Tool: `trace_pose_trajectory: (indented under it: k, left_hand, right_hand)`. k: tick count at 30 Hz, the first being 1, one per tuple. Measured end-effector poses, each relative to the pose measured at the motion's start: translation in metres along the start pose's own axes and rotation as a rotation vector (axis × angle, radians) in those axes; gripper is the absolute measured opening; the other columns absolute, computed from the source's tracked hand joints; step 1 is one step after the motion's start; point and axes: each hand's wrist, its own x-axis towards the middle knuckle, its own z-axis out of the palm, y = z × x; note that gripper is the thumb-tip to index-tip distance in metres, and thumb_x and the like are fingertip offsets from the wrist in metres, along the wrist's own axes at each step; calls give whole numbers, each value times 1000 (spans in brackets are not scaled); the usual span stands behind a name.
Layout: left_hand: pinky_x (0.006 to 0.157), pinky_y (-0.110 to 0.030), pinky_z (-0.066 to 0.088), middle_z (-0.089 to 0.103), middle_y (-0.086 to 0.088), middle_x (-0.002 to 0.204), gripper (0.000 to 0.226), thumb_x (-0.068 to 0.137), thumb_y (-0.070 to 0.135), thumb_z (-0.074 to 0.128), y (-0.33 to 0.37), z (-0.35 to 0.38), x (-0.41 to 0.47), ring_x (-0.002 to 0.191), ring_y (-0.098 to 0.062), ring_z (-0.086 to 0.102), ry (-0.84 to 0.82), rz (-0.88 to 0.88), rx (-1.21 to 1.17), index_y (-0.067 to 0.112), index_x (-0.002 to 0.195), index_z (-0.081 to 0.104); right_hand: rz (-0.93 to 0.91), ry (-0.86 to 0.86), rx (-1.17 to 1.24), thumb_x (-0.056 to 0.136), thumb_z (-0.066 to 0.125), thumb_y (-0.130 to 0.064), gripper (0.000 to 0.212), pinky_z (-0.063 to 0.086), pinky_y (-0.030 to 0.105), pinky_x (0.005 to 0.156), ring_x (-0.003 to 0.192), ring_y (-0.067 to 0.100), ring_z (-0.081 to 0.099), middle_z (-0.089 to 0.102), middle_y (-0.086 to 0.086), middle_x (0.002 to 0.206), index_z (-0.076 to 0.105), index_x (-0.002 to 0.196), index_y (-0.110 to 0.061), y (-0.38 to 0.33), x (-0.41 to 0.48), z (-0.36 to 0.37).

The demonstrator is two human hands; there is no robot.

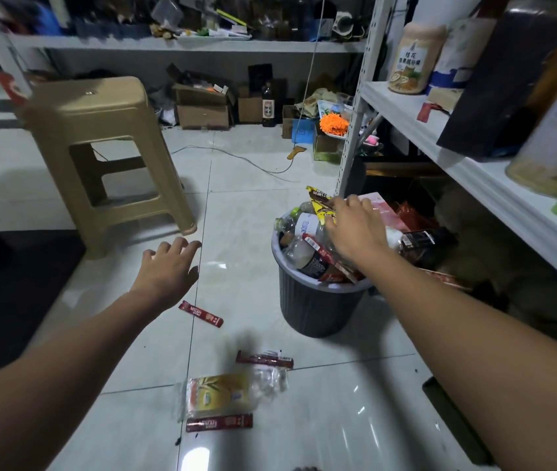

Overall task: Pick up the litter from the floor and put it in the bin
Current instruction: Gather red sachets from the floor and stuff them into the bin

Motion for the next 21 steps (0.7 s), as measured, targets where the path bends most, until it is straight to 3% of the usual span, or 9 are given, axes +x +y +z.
trace_pose_trajectory:
  k: [5, 11, 18, 21]
  left_hand:
    - [110, -50, 25, 24, -7, 154, 64, 95, 42, 44, -5, 7, -11, 137, -32, 29, -41, -19, 34, 23, 149, 17]
    - [113, -54, 14, 7, -6, 160, 71, 96, 42, 44, 0, 37, 5, 145, -31, 14, -147, -5, 28, 23, 152, 4]
    - [111, -55, 18, 10, -8, 159, 71, 95, 41, 45, -11, 105, 28, 143, -33, 18, -237, 44, 67, 21, 152, 7]
    - [110, -54, 21, 13, -8, 158, 71, 95, 41, 46, -13, 134, 35, 142, -33, 20, -249, 92, 63, 20, 151, 10]
  right_hand:
    - [-67, -16, 49, 98, 41, -30, 43, 31, 38, 102, 128, 28, 38, 43, 10, 142, 42, 139, -16, -39, -26, 14]
    - [-58, 9, 31, 95, 41, -31, 40, 30, 37, 100, 123, 28, 43, 53, 9, 131, 48, 131, -16, -59, -44, 44]
    - [-96, 2, 5, 90, 47, -26, 49, 28, 34, 103, 126, 24, 40, 46, 6, 139, 44, 138, -21, -71, -47, 100]
    - [-150, 138, 5, 73, 65, -23, 47, 36, 31, 89, 106, 22, 58, 61, 4, 121, 65, 120, -22, -78, -49, 122]
